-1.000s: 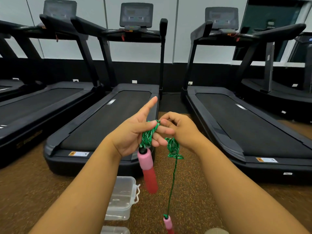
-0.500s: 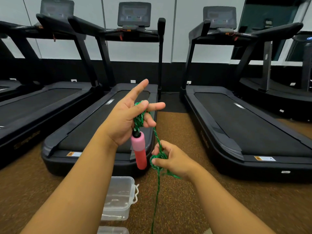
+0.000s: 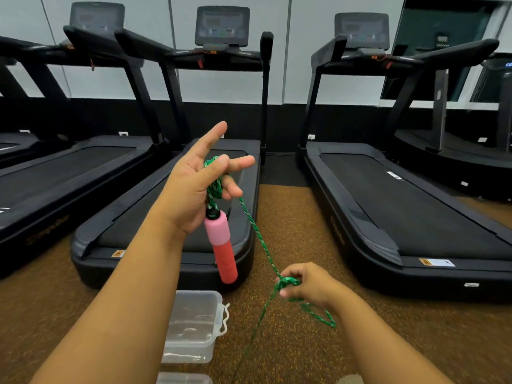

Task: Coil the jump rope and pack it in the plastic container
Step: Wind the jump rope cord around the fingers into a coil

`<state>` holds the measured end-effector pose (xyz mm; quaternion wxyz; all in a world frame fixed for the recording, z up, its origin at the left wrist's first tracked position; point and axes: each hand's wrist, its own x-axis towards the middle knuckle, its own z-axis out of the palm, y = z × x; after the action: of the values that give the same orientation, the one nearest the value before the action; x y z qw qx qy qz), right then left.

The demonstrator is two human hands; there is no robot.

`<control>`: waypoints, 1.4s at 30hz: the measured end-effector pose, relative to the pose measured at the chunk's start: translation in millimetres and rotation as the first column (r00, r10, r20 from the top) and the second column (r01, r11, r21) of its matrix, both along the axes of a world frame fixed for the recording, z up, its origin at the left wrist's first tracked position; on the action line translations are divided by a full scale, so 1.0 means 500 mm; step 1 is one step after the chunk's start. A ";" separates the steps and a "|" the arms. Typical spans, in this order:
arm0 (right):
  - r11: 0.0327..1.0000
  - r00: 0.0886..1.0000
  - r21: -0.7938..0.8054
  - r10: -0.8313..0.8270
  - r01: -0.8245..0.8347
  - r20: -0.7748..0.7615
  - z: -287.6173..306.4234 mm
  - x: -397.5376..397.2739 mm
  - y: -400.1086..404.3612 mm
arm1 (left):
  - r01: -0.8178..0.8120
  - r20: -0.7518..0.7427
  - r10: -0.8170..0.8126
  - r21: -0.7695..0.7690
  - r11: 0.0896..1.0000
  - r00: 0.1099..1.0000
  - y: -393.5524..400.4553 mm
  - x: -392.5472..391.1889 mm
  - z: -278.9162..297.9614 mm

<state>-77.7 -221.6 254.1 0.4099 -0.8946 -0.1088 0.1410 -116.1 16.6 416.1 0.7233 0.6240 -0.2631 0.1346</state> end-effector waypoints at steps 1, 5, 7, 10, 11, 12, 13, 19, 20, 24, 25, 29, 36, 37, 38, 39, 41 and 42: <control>1.000 1.000 -0.024 -0.009 0.009 -0.001 -0.007 0.003 -0.008 | 0.001 0.009 -0.001 -0.007 1.000 1.000 0.001 0.001 0.000; 0.995 0.999 -0.084 -0.049 0.048 -0.020 -0.024 0.001 -0.017 | 0.064 -0.029 -0.065 -0.017 0.998 0.997 -0.011 0.006 -0.003; 0.999 0.999 0.007 -0.042 0.042 -0.001 -0.010 -0.006 -0.002 | 0.132 -0.077 -0.132 -0.007 0.991 0.988 -0.028 0.008 -0.011; 0.979 0.994 0.206 -0.035 0.012 0.108 0.052 -0.022 0.035 | 0.185 -0.134 -0.180 0.021 0.983 0.974 -0.050 0.013 -0.023; 0.962 0.989 0.275 -0.042 0.002 0.143 0.078 -0.028 0.049 | 0.194 -0.148 -0.189 0.022 0.981 0.971 -0.055 0.014 -0.026; 0.938 0.985 0.346 -0.053 -0.007 0.164 0.101 -0.032 0.061 | 0.202 -0.161 -0.197 0.021 0.979 0.967 -0.058 0.014 -0.028; 0.908 0.982 0.418 -0.057 -0.023 0.178 0.123 -0.038 0.073 | 0.211 -0.172 -0.205 0.018 0.977 0.964 -0.060 0.015 -0.030; 0.778 0.963 0.602 0.017 -0.183 0.270 0.191 -0.056 0.127 | 0.234 -0.210 -0.228 0.002 0.972 0.951 -0.064 0.017 -0.035; 0.771 0.959 0.607 0.016 -0.193 0.284 0.190 -0.054 0.131 | 0.232 -0.209 -0.227 0.000 0.973 0.951 -0.063 0.017 -0.035; 0.810 0.934 0.556 -0.030 -0.185 0.356 0.176 -0.050 0.140 | 0.174 -0.176 -0.172 0.000 0.985 0.969 -0.061 0.021 -0.031; 0.839 0.926 0.516 -0.041 -0.173 0.376 0.173 -0.053 0.141 | 0.159 -0.165 -0.158 -0.007 0.987 0.974 -0.060 0.023 -0.031; 0.976 0.809 0.192 -0.033 -0.100 0.587 0.157 -0.057 0.143 | 0.117 -0.156 -0.130 -0.092 0.989 0.979 -0.055 0.027 -0.027; 0.975 0.513 -0.220 0.196 -0.015 0.836 0.176 -0.082 0.129 | 0.138 -0.198 -0.145 -0.046 0.989 0.970 -0.043 0.027 -0.046; 0.972 0.480 -0.233 0.215 -0.023 0.851 0.189 -0.087 0.127 | 0.160 -0.213 -0.165 -0.041 0.986 0.963 -0.042 0.026 -0.049; 0.971 0.461 -0.238 0.228 -0.036 0.858 0.204 -0.090 0.125 | 0.179 -0.232 -0.181 -0.031 0.983 0.956 -0.042 0.024 -0.052; 0.969 0.449 -0.243 0.237 -0.046 0.861 0.217 -0.092 0.124 | 0.201 -0.256 -0.201 -0.029 0.979 0.946 -0.041 0.023 -0.055; 0.961 0.452 -0.273 0.259 -0.036 0.853 0.244 -0.091 0.121 | 0.220 -0.289 -0.214 -0.011 0.975 0.933 -0.036 0.026 -0.062; 0.958 0.460 -0.285 0.264 -0.024 0.848 0.256 -0.089 0.118 | 0.216 -0.296 -0.205 0.005 0.976 0.933 -0.034 0.028 -0.065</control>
<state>-122.2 -162.6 382.2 0.1744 -0.8680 -0.3620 -0.2917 -102.2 -0.5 383.4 0.7529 0.6185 -0.2207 -0.0428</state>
